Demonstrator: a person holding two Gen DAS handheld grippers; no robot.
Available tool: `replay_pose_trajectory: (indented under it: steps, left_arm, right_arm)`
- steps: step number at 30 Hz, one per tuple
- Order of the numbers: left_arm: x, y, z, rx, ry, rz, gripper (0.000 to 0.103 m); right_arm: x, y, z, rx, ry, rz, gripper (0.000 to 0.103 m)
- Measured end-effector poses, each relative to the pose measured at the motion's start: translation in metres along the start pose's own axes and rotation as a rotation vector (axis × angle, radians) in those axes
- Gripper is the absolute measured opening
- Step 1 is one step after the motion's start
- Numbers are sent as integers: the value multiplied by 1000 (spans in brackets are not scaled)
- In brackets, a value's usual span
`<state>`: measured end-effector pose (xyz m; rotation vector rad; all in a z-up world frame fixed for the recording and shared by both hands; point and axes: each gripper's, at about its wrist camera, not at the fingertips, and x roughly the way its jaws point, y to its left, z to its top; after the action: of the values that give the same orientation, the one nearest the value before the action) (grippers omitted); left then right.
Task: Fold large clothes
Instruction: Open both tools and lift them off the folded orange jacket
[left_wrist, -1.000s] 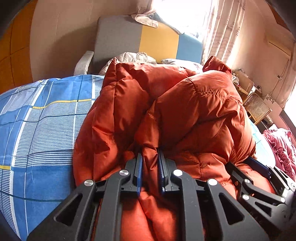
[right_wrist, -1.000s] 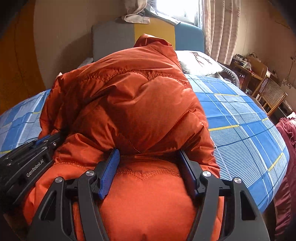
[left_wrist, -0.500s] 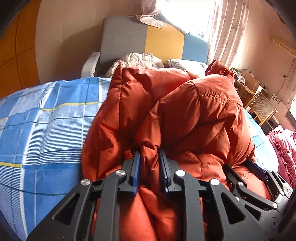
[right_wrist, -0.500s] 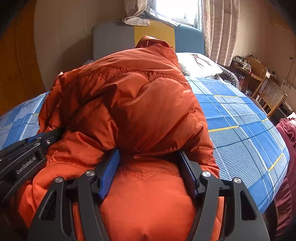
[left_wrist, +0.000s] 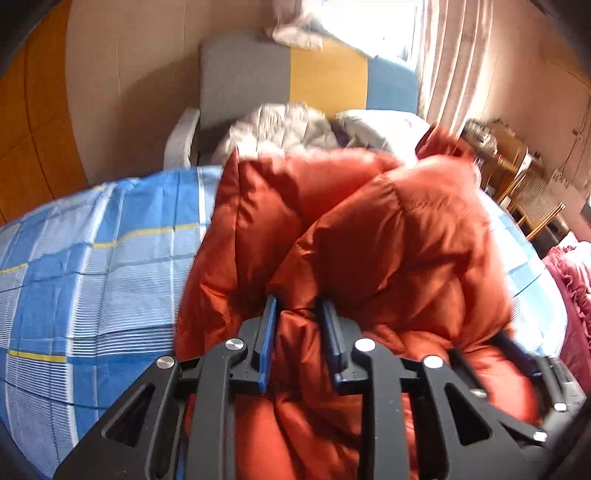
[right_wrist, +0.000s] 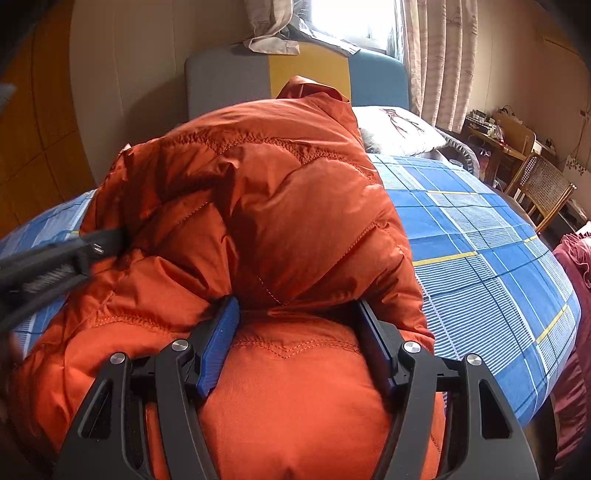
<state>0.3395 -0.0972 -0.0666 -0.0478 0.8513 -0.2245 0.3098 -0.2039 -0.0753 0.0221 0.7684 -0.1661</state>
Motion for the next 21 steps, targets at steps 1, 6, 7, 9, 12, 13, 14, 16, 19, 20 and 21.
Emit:
replay_pose_trajectory:
  steps: [1, 6, 7, 9, 12, 13, 14, 16, 19, 20, 21]
  left_arm:
    - [5, 1, -1, -3, 3, -2, 27]
    - [0, 3, -5, -16, -13, -2, 29]
    - [-5, 5, -6, -28, -19, 5, 32]
    - [-15, 7, -9, -40, -38, 6, 35]
    - [-36, 9, -16, -50, -79, 5, 46]
    - [-44, 10, -19, -57, -97, 4, 48]
    - [-48, 11, -21, -63, -107, 0, 48]
    - [-62, 14, -28, -72, -131, 8, 49]
    - [-80, 17, -38, -75, -161, 13, 55]
    - [-83, 18, -40, -76, -168, 16, 58]
    - [-89, 19, -43, -75, -176, 17, 61]
  right_arm:
    - [-1, 1, 0, -9, 1, -1, 65]
    - [-8, 2, 6, -15, 11, 1, 65]
    - [-11, 0, 7, -11, 11, 6, 65]
    - [-19, -4, 9, 5, 7, 16, 70]
    - [-33, -9, 9, 28, -6, 30, 70]
    - [-36, -9, 9, 29, -10, 31, 70]
    - [-41, -10, 8, 31, -15, 33, 70]
    - [-49, -11, 7, 35, -23, 37, 70]
    - [-60, -11, 5, 35, -36, 38, 79]
    - [-64, -11, 4, 34, -41, 42, 80]
    - [-67, -10, 4, 29, -44, 42, 80]
